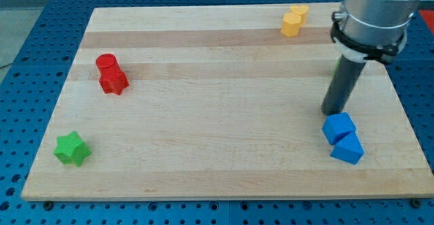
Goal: Slide green circle towards bottom left
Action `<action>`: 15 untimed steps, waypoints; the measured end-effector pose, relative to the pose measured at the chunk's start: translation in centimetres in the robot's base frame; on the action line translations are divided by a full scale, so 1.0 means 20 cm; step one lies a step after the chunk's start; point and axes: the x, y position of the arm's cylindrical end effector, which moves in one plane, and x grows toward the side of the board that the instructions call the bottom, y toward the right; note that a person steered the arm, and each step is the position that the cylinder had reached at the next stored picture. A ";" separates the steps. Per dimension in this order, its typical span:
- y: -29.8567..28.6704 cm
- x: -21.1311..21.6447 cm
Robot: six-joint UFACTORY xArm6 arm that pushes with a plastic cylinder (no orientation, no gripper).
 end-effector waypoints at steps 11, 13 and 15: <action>-0.52 -0.56; -0.17 -0.39; -0.89 -0.17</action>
